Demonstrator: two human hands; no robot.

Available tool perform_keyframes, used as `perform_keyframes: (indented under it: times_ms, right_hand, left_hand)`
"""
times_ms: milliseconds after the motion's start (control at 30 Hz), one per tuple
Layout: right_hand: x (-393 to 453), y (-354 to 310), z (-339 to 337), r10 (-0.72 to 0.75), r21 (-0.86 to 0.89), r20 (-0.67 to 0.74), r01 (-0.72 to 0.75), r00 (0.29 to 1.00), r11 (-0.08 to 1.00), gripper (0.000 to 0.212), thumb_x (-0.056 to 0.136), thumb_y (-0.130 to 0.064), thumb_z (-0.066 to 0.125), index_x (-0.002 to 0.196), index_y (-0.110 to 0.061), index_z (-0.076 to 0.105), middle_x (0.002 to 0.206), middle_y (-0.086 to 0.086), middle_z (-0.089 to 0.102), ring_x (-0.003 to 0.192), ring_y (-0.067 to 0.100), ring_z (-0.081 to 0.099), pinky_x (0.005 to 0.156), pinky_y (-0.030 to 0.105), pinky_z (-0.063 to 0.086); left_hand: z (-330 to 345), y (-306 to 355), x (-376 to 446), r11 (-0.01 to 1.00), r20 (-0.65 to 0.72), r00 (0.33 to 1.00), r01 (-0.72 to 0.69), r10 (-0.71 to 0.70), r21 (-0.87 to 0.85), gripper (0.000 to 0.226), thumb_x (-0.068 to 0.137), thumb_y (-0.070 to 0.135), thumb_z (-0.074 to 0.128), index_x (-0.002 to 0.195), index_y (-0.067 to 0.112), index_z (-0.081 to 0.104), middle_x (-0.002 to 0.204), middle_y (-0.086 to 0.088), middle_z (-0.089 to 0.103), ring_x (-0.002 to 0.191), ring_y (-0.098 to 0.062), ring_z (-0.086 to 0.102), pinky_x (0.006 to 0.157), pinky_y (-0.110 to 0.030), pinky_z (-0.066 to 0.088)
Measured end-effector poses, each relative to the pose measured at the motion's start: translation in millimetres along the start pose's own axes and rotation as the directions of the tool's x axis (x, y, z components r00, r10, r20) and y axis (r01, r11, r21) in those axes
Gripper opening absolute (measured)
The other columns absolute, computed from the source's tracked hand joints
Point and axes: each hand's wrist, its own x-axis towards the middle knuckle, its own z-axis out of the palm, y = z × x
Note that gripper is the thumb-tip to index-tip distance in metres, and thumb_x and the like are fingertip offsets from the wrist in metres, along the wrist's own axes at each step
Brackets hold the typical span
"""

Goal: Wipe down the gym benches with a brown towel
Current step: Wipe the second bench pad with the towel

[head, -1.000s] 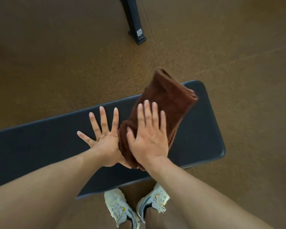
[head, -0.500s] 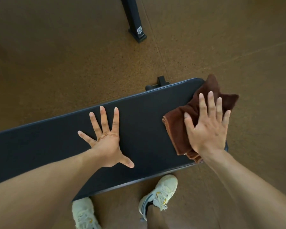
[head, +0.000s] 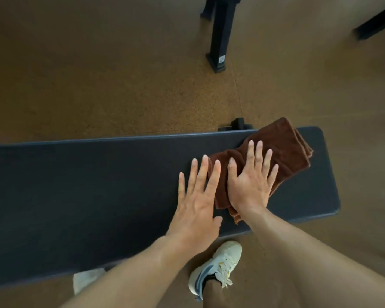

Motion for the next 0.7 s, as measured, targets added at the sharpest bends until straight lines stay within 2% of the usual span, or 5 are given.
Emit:
perform_keyframes:
  times_ms: [133, 200, 333, 533, 700]
  right_hand:
    - [-37.9, -86.2, 17.4, -0.093, -0.008, 0.033, 0.094, 0.995, 0.996, 0.075, 0.102, -0.062, 0.016, 0.168, -0.029, 0.002, 0.177, -0.006, -0.006, 0.161, 0.018, -0.017, 0.130, 0.052, -0.008]
    - [-61.0, -137.9, 25.4, -0.249, -0.005, 0.066, 0.249, 0.966, 0.968, 0.075, 0.102, -0.062, 0.020, 0.168, -0.029, 0.003, 0.176, -0.007, -0.007, 0.161, 0.019, -0.017, 0.129, 0.051, -0.010]
    - [-87.6, -201.4, 41.7, -0.600, -0.015, 0.188, 0.613, 0.778, 0.790, 0.071, 0.105, -0.060, 0.013, 0.168, -0.030, -0.005, 0.175, -0.006, -0.015, 0.159, 0.021, -0.026, 0.129, 0.053, -0.012]
    - [-25.8, -157.4, 24.9, -0.786, -0.040, 0.199, 0.807, 0.585, 0.590, 0.069, 0.108, -0.052, 0.029, 0.168, -0.028, 0.006, 0.177, -0.004, 0.003, 0.163, 0.021, -0.008, 0.131, 0.049, -0.005]
    - [46.8, -53.0, -9.4, -0.535, 0.012, 0.132, 0.538, 0.835, 0.843, 0.065, 0.107, -0.056, 0.022, 0.167, -0.029, 0.019, 0.175, -0.009, 0.016, 0.162, 0.013, -0.001, 0.131, 0.043, -0.005]
  left_hand:
    - [-42.7, -96.7, -68.2, 0.996, -0.185, 0.982, -0.016, 0.032, 0.089, 0.099, 0.099, 0.015, 0.058, 0.161, 0.024, -0.019, 0.168, 0.006, -0.030, 0.153, -0.011, -0.031, 0.128, -0.042, -0.010]
    - [-62.6, -132.1, -85.5, 0.995, -0.242, 0.970, -0.003, 0.027, 0.096, 0.092, 0.098, 0.011, 0.057, 0.164, 0.020, -0.006, 0.172, 0.004, -0.017, 0.157, -0.013, -0.021, 0.129, -0.046, -0.003]
    - [-83.0, -148.4, -90.8, 1.000, -0.328, 0.944, 0.028, -0.030, -0.011, 0.074, 0.098, 0.014, 0.035, 0.164, 0.021, 0.003, 0.173, 0.009, -0.009, 0.157, -0.006, -0.016, 0.130, -0.043, -0.003]
    - [-54.8, -106.6, -58.2, 0.999, -0.366, 0.931, 0.002, 0.015, 0.047, 0.074, 0.101, 0.035, 0.029, 0.165, 0.019, -0.004, 0.172, 0.002, -0.016, 0.158, -0.014, -0.015, 0.129, -0.050, 0.003]
    - [-23.1, -50.0, -2.6, 0.990, -0.275, 0.958, -0.043, 0.079, 0.133, 0.088, 0.096, 0.069, 0.024, 0.163, 0.026, -0.013, 0.169, 0.004, -0.027, 0.156, -0.014, -0.022, 0.127, -0.048, -0.002]
